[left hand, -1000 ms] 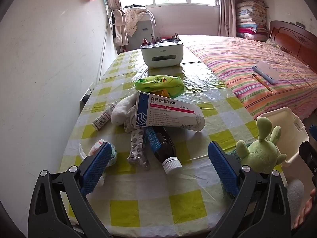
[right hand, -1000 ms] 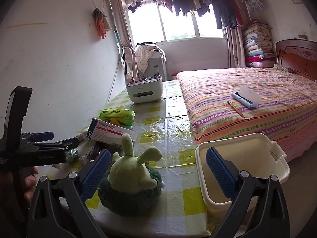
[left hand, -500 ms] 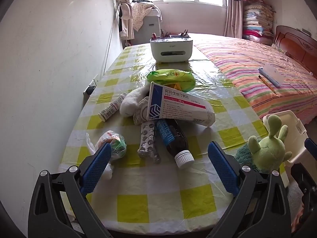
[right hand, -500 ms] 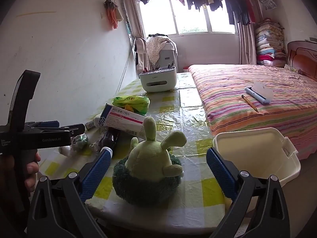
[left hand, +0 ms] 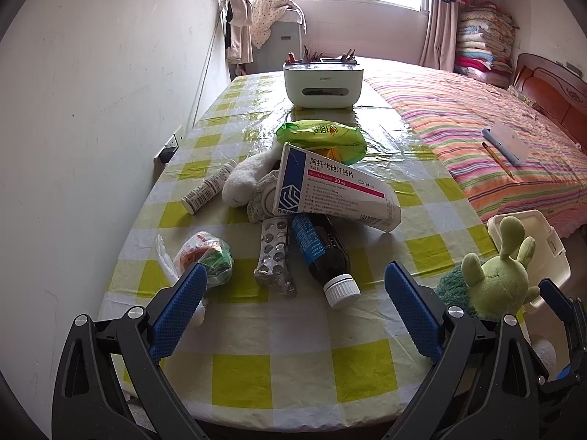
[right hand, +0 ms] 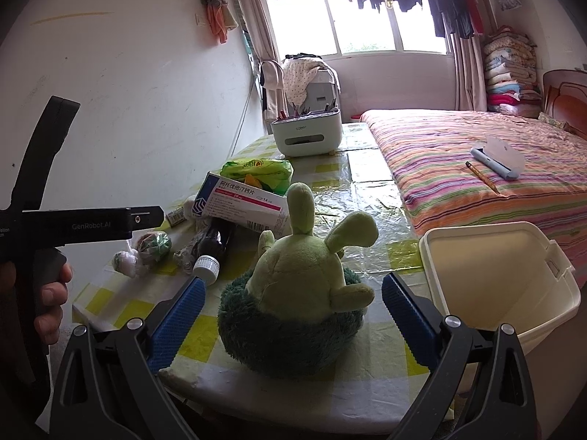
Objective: Collect trash
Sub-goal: 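Grasp the white plastic bags with the left tool while the right holds the plush toy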
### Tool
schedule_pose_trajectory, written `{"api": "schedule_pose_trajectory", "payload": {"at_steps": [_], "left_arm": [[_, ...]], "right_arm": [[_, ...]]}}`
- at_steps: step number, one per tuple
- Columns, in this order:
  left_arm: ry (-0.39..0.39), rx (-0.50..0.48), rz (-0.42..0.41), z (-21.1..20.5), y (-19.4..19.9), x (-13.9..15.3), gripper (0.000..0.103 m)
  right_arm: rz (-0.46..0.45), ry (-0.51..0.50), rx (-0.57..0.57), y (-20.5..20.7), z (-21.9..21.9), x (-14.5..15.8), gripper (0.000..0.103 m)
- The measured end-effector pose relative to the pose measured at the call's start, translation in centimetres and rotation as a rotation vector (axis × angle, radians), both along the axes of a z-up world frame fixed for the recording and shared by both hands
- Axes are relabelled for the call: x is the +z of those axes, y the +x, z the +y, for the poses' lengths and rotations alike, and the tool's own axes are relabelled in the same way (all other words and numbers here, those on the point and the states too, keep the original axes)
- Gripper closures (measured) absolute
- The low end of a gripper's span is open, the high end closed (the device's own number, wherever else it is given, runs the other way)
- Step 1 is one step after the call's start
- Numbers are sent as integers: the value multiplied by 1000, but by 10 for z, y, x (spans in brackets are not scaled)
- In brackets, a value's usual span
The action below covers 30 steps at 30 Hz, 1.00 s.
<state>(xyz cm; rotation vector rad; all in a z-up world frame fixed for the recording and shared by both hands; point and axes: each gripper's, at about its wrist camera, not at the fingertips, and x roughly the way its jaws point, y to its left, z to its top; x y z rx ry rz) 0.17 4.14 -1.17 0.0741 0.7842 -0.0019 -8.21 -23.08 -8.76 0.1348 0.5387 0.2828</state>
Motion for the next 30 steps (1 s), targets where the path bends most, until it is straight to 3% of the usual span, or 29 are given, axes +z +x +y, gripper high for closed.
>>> {"api": "schedule_pose_trajectory", "payload": {"at_steps": [13, 30], "left_arm": [[3, 33, -3, 4, 1, 2, 7], [-29, 102, -1, 40, 1, -4, 7]], "right_arm": [[4, 0, 13, 9, -1, -13, 9], [36, -21, 47, 20, 10, -23, 9]]}}
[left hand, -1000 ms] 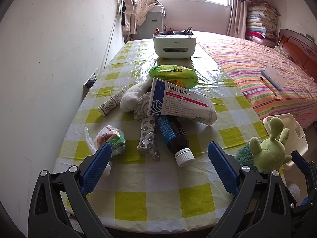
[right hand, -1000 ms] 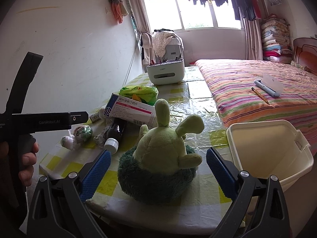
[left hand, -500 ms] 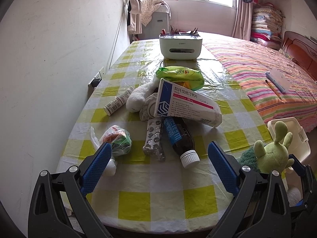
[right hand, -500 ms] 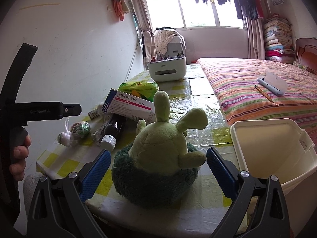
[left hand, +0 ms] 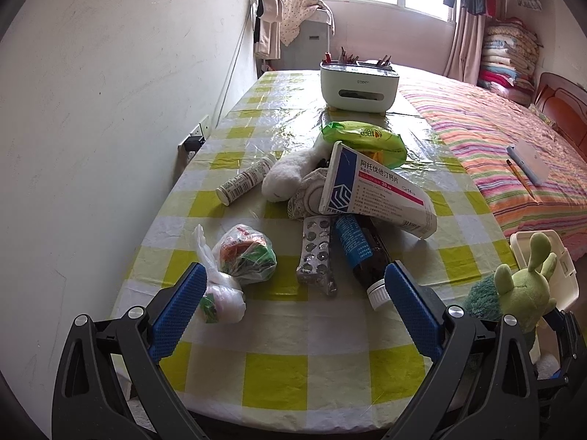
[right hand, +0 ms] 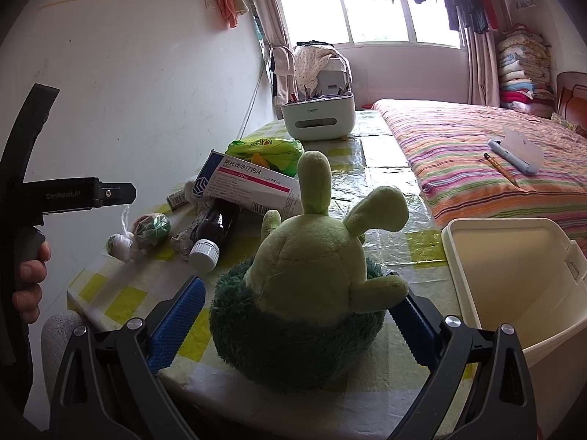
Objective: Collect trash
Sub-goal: 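Grasp the white plastic bags with the left tool while the right holds the plush toy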
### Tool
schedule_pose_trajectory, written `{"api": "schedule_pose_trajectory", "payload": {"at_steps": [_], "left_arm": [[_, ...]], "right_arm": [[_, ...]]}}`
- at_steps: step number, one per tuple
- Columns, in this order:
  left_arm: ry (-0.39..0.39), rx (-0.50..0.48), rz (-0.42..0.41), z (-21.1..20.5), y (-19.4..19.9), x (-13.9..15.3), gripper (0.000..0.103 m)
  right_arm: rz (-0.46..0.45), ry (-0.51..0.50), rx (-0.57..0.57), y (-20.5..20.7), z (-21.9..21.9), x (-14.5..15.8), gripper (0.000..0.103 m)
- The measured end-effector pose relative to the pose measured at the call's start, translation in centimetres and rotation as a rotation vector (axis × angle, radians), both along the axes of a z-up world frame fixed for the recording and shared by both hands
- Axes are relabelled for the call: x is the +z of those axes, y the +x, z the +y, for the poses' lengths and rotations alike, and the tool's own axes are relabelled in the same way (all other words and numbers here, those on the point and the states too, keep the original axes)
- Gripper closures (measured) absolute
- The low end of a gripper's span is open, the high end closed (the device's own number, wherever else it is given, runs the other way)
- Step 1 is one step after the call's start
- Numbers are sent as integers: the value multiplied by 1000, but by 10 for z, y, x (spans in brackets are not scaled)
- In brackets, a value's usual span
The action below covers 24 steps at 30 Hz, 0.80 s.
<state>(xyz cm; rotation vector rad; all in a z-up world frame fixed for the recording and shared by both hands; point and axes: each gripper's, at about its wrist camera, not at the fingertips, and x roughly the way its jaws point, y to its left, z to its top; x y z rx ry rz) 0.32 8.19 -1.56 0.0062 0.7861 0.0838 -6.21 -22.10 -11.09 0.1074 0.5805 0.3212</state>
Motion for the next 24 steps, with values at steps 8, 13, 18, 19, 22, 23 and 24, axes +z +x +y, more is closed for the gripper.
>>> {"api": "schedule_pose_trajectory", "payload": {"at_steps": [8, 13, 18, 19, 22, 23, 24], "left_arm": [[-10, 19, 14, 12, -1, -6, 7], [-20, 29, 20, 17, -2, -8, 7], [-25, 35, 29, 20, -2, -9, 7], [-29, 37, 30, 22, -1, -10, 7], [-39, 45, 42, 27, 1, -13, 7], [-43, 47, 50, 29, 3, -14, 7], [-46, 53, 57, 32, 5, -16, 7]], "right_arm": [[14, -45, 8, 5, 8, -4, 9], [19, -81, 0, 7, 11, -6, 9], [21, -108, -4, 9, 14, -8, 9], [21, -109, -2, 10, 14, -8, 9], [22, -114, -3, 12, 15, -8, 9], [23, -120, -3, 12, 15, -8, 9], [23, -124, 0, 13, 16, -8, 9]]}}
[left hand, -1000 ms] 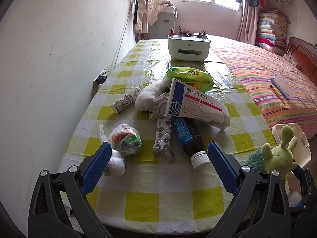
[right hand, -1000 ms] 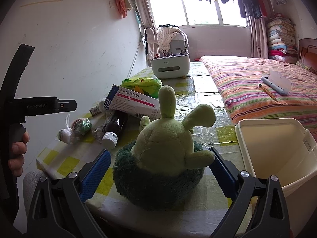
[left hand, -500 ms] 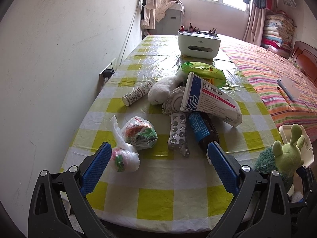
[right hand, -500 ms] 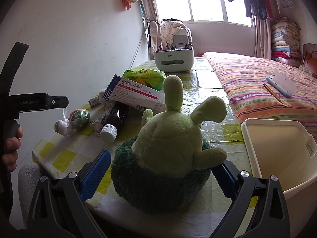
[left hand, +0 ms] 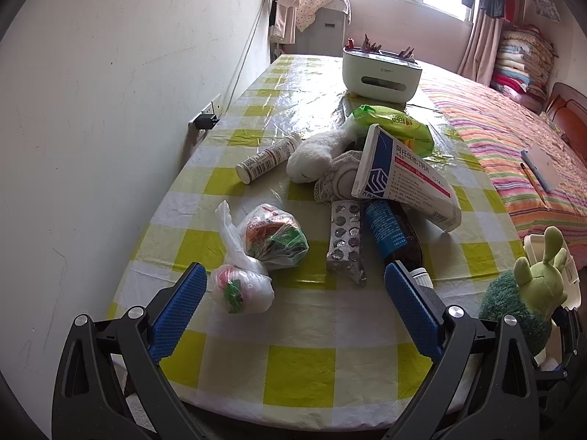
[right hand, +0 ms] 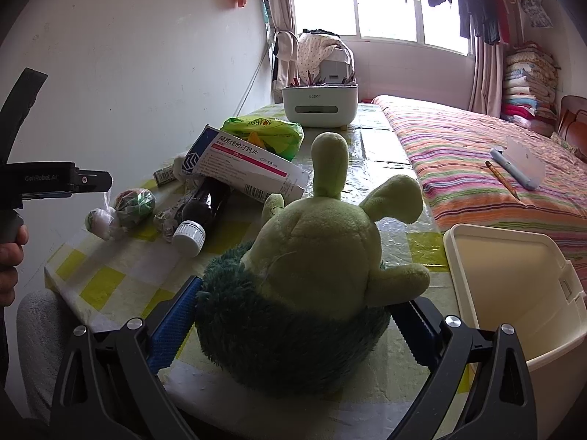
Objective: Collect trash
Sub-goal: 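Grasp the white plastic bags with the left tool while the right holds the plush toy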
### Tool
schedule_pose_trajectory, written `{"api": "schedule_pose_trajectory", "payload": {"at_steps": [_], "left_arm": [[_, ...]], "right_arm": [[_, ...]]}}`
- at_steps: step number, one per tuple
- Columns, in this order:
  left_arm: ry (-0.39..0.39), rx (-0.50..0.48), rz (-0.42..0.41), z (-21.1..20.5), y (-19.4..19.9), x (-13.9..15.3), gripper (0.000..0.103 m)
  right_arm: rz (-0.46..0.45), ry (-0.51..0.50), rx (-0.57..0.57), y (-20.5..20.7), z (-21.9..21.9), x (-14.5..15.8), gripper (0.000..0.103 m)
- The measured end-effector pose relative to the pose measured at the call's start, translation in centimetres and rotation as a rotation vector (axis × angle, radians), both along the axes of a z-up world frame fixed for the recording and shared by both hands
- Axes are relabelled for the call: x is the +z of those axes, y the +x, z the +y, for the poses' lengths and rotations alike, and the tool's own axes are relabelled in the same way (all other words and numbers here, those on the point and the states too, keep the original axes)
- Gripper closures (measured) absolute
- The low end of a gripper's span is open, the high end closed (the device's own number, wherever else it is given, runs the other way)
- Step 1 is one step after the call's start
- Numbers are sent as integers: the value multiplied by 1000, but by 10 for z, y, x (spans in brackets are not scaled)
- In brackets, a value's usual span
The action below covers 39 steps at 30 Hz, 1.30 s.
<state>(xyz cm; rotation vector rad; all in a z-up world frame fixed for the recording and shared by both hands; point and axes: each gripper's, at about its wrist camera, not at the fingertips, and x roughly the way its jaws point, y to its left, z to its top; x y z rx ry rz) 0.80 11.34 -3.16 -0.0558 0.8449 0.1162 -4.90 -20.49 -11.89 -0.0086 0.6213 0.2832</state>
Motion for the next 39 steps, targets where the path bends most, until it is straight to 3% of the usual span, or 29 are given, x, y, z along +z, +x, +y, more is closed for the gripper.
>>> {"api": "schedule_pose_trajectory", "payload": {"at_steps": [6, 16, 27, 31, 39], "left_arm": [[-12, 25, 20, 11, 13, -9, 7], [31, 86, 67, 29, 50, -33, 7], [17, 77, 144, 37, 82, -65, 8], [-32, 90, 177, 45, 84, -78, 32], [8, 86, 129, 40, 78, -72, 51]], "right_arm": [[4, -14, 1, 2, 2, 1, 9], [19, -30, 0, 4, 4, 1, 9], [28, -24, -8, 4, 3, 1, 9], [31, -9, -3, 4, 0, 1, 12], [37, 67, -15, 5, -10, 3, 20]]}}
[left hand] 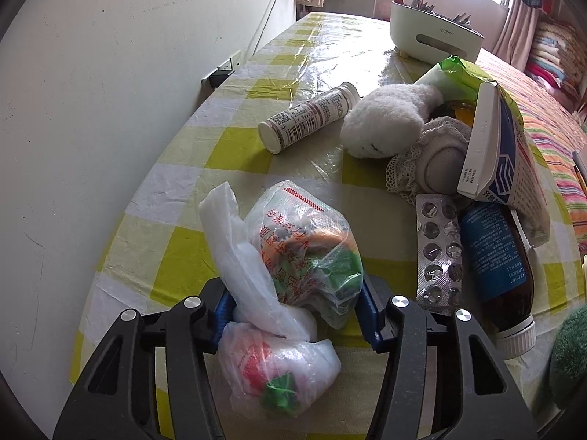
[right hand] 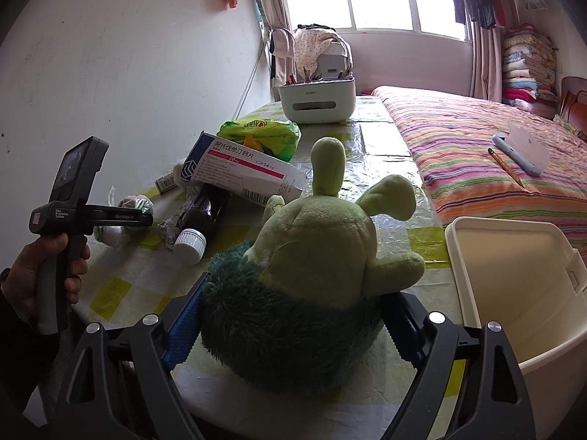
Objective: Collect trash
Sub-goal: 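Grasp the white plastic bags with the left tool while the right holds the plush toy, then open the right tool over the white bin while the left tool carries the bags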
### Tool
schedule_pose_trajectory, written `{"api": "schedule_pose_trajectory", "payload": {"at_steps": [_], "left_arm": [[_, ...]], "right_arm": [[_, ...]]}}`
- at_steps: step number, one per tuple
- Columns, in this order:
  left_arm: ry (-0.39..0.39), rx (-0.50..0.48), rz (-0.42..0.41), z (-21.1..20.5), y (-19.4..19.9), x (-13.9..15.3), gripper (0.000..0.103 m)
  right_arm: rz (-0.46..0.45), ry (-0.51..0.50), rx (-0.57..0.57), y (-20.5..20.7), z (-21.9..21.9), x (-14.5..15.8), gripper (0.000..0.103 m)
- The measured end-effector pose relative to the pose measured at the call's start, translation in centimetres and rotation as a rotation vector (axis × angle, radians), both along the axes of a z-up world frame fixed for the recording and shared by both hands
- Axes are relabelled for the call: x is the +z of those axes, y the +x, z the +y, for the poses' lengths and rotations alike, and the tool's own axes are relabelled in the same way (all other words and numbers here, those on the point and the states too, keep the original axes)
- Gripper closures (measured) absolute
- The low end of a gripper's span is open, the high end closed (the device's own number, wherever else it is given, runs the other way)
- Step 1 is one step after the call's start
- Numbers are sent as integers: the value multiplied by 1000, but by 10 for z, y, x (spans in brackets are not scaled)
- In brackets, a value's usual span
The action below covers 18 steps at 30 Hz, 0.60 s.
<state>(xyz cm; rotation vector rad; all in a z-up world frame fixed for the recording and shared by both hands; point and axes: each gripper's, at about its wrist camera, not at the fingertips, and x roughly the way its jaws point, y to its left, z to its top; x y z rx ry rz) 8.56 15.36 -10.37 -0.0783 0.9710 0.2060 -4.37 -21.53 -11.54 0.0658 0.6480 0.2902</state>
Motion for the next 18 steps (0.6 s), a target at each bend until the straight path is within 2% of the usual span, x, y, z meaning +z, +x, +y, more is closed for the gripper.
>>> {"api": "schedule_pose_trajectory", "payload": {"at_steps": [8, 18], "left_arm": [[42, 5, -71, -2, -10, 19, 54], [49, -34, -150, -19, -25, 51, 54]], "right_arm": [[-10, 42, -41, 0, -10, 4, 22], [-59, 43, -84, 3, -26, 15, 22]]}}
